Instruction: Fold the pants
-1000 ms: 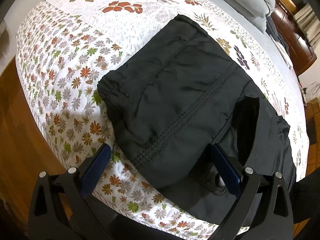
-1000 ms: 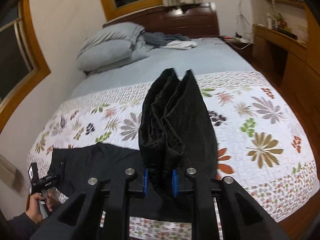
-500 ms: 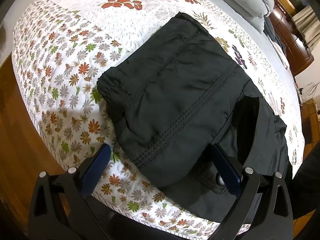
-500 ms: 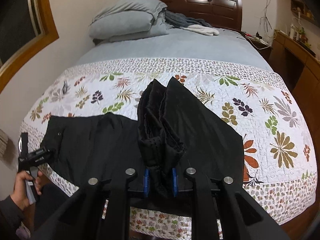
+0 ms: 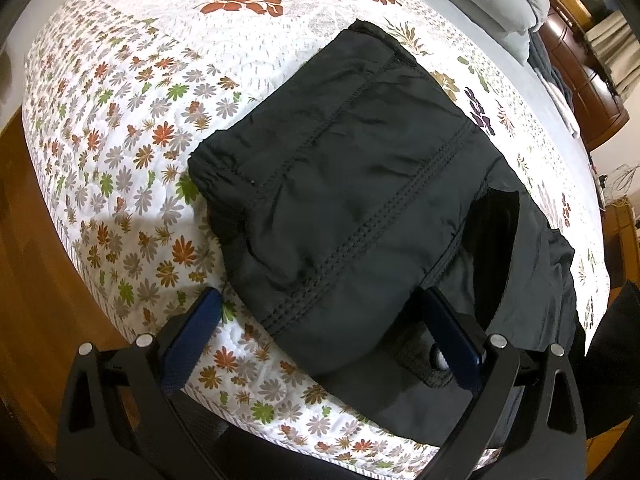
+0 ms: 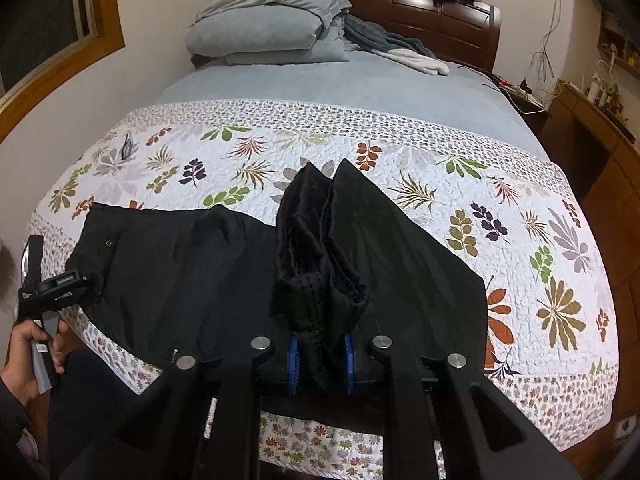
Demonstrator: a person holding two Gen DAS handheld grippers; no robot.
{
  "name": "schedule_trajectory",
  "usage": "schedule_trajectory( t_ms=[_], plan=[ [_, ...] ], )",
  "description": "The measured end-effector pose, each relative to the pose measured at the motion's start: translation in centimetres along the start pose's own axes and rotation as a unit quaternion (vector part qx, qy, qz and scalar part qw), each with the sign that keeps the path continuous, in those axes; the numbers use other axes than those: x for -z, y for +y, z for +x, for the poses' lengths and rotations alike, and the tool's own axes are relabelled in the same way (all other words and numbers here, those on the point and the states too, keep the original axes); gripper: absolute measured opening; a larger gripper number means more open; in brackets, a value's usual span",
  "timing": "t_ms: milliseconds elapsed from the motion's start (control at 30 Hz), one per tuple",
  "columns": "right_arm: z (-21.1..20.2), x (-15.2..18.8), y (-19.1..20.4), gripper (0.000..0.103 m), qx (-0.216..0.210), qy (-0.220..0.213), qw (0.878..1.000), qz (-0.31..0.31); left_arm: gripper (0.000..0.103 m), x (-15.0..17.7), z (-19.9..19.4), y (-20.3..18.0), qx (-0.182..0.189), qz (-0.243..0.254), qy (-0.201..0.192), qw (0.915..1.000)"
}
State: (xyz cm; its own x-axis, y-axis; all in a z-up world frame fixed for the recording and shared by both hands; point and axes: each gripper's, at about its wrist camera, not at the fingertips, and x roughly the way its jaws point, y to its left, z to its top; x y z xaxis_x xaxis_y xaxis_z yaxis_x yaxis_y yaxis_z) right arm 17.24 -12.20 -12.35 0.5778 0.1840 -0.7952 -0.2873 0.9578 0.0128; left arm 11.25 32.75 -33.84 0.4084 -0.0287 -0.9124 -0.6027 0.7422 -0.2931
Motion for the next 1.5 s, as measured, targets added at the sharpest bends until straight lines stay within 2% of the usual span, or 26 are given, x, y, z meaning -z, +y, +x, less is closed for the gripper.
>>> schedule_trajectory(
  t_ms=[200, 600, 967, 1167, 1500],
  plan=[
    [0.7, 0.0, 0.3, 0.017, -0.009, 0.0, 1.0, -0.013, 0.099, 0.0, 0.2, -1.0, -0.006, 0.007, 0.0, 1.0],
    [1.7, 0.9, 2.1, 0.017, 0.003, 0.011, 0.998, -0.054, 0.099, -0.3, 0.8, -2.4, -0.01, 0.012, -0.001, 0.9999],
    [3.2, 2.2, 4.6, 0.017, 0.014, 0.028, 0.995, -0.095, 0.099, 0.0, 0.8, -1.3, 0.0, 0.006, 0.0, 1.0],
    [4.7, 3.6, 6.7, 0.017, 0.031, 0.041, 0.989, -0.138, 0.099, 0.3, 0.7, -1.1, 0.003, 0.003, 0.0, 1.0],
    [8.2, 6.3, 10.1, 0.017, 0.068, 0.064, 0.973, -0.212, 0.099, 0.3, 0.8, -0.5, 0.017, -0.003, 0.005, 0.9998]
  ],
)
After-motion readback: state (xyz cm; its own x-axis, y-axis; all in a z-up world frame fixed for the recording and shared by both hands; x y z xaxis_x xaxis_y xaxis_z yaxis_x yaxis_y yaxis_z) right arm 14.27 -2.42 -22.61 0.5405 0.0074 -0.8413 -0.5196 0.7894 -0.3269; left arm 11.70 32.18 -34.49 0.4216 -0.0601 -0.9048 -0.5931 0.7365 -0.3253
